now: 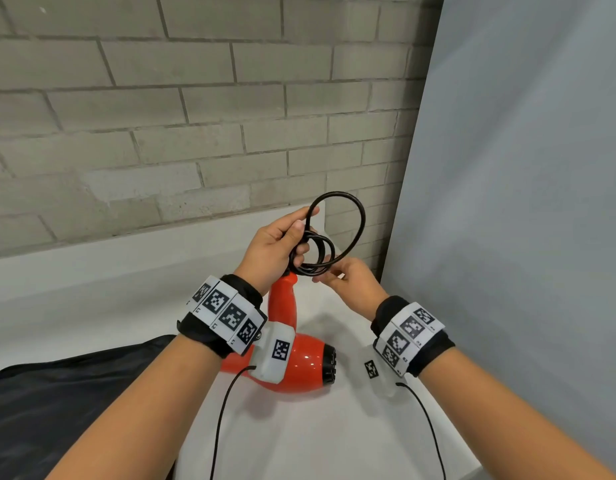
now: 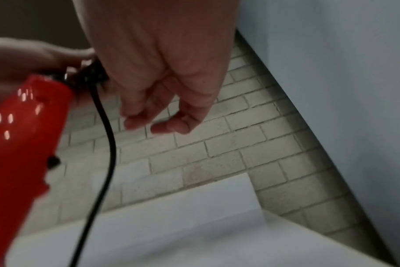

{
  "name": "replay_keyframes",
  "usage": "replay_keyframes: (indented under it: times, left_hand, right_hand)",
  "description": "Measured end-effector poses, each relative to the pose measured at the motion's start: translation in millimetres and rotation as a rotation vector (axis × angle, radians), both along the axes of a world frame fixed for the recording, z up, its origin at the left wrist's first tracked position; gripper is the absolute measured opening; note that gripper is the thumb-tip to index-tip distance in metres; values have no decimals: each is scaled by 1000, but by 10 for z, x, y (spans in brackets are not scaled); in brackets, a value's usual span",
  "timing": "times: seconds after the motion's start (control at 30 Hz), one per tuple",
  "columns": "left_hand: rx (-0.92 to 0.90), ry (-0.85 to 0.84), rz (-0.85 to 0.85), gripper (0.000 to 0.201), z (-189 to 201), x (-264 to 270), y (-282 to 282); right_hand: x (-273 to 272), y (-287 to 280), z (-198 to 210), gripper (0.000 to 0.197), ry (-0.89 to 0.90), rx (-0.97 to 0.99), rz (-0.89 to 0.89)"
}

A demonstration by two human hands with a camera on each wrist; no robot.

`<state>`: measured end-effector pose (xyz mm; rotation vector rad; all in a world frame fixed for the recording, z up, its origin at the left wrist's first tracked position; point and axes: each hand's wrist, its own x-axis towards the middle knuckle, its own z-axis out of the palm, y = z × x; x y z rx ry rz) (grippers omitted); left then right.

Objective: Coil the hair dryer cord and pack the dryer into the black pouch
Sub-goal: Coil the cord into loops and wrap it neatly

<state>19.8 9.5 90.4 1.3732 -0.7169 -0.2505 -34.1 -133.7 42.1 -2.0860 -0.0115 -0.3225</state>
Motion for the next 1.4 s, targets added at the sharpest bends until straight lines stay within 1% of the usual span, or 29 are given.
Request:
replay_keyframes:
  times: [0.07, 0.13, 0.23, 0.3, 0.33, 0.37, 0.43, 0.5, 0.57, 0.6, 0.63, 0.67, 0.7, 0.73, 0.77, 0.8, 0.83, 0.87, 0.9, 0.93, 0.97, 1.1, 1.3, 1.4]
  left_hand:
    - [2, -2, 7, 28, 6, -3, 15]
    - [6, -4, 2, 28, 5, -5, 17]
    - [9, -10, -20, 28, 8, -39, -12]
    - [11, -22, -35, 28, 12, -63, -27]
    - [16, -20, -38, 28, 10, -69, -30]
    - [18, -12, -40, 28, 6, -70, -23]
    - [-4, 13, -46, 27, -5, -62, -3]
    - [-33, 13, -47, 25, -11, -57, 24]
    - [-47, 17, -41, 27, -9, -65, 37]
    - [-48, 21, -35, 28, -5, -69, 38]
    - [-43, 14, -25, 27, -4, -66, 34]
    - [-33, 1, -18, 27, -4, -62, 28]
    - [-20, -16, -16, 25, -8, -63, 21]
    - [-5, -34, -15, 25, -10, -60, 13]
    - [9, -51, -15, 24, -12, -60, 0]
    - [21, -63, -15, 24, -15, -59, -7]
    - [28, -70, -13, 24, -14, -62, -13]
    - [33, -71, -5, 25, -11, -60, -13]
    - [35, -63, 3, 26, -7, -56, -13]
    - [34, -47, 7, 26, -2, -53, -9]
    - [28, -28, 6, 25, 3, -54, -10]
    - [21, -3, 9, 18, 17, -84, -35]
    - [112, -37, -10, 15, 27, -46, 9]
    - [182, -68, -19, 18, 27, 4, 39]
  right_hand:
    - [18, -6, -65, 20, 1, -15, -7]
    - [34, 41, -68, 19, 12, -3, 47]
    - [42, 146, -15, 24, -34, 103, 114]
    - [51, 204, 21, 32, -34, 166, 88]
    - [58, 214, 13, 35, -37, 162, 57]
    - [76, 209, -14, 34, -40, 142, 20]
    - [138, 109, -128, 22, 27, 53, -88]
    - [232, -95, -313, 13, 231, -69, -195]
    - [266, -287, -473, 14, 467, -232, -248]
    - [246, -338, -494, 15, 546, -343, -254]
    - [225, -366, -489, 18, 588, -466, -258]
    - [208, -363, -458, 22, 590, -554, -260]
    - [197, -342, -418, 29, 548, -564, -244]
    - [179, -303, -357, 36, 463, -514, -189]
    - [157, -251, -286, 43, 346, -430, -95]
    - [121, -182, -200, 45, 216, -361, 16]
    - [88, -120, -131, 41, 92, -321, 101]
    - [66, -76, -84, 33, -1, -295, 137]
    - [33, -44, -39, 26, -57, -270, 142]
    - [0, -24, -1, 20, -74, -249, 127]
    - [-23, -22, 12, 19, -78, -240, 96]
    - [-33, -67, 85, 19, -76, -194, -46]
    - [-16, -189, 390, 19, -108, -224, -91]
    - [-32, -181, 482, 18, -178, -249, -170]
